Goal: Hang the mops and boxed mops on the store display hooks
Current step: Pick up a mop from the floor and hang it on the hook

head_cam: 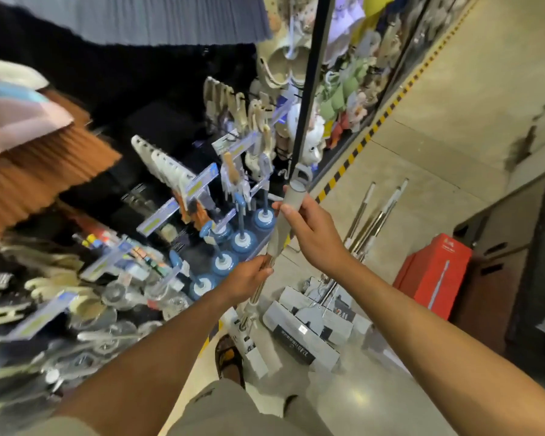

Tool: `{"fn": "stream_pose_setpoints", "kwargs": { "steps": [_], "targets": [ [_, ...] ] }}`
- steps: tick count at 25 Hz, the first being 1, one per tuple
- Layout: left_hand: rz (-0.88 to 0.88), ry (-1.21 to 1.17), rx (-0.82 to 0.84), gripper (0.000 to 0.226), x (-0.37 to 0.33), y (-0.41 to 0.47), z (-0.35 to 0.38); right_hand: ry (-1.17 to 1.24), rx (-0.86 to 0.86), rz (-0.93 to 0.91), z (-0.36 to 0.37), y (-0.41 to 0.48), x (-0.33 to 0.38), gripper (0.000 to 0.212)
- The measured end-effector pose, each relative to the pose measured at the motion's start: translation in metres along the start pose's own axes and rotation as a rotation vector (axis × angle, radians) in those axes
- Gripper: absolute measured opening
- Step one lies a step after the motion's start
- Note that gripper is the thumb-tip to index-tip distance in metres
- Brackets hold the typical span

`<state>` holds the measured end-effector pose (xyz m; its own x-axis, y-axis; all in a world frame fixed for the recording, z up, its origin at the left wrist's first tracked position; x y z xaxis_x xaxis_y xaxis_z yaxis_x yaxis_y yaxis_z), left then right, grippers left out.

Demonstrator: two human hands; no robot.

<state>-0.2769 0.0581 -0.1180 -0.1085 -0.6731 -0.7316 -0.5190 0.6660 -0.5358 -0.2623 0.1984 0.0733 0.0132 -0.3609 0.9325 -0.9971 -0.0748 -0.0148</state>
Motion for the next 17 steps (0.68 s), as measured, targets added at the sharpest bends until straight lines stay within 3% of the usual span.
{"fn": "stream_pose_setpoints", "kwargs": {
  "steps": [3, 9, 13, 17],
  "targets": [
    [-0.049, 0.008, -0.095, 0.020, 0.005, -0.041, 0.022, -0.039, 0.111, -0.077, 0.022, -0.032, 0.017, 0.032],
    [-0.028, -0.008, -0.336, 0.017, -0.033, -0.134, 0.045, -0.075, 0.285, -0.230, 0.053, -0.088, 0.096, 0.032],
    [-0.025, -0.110, -0.465, 0.028, -0.044, -0.202, 0.051, -0.113, 0.412, -0.309, 0.074, -0.116, 0.162, 0.038],
    [0.030, -0.155, -0.583, 0.019, -0.047, -0.266, 0.056, -0.039, 0.530, -0.383, 0.103, -0.142, 0.212, 0.016]
  ]
}}
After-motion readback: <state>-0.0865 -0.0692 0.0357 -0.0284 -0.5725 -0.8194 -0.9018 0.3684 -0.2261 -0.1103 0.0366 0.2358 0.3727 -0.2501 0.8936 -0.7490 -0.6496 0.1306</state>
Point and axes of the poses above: each hand's wrist, its own y-axis towards the middle knuckle, its own z-axis out of the palm, x = y × z, the point moved 9 cm from there along y, towards the middle knuckle, and after that the axes turned 14 degrees about x, right-handed, at the moved point
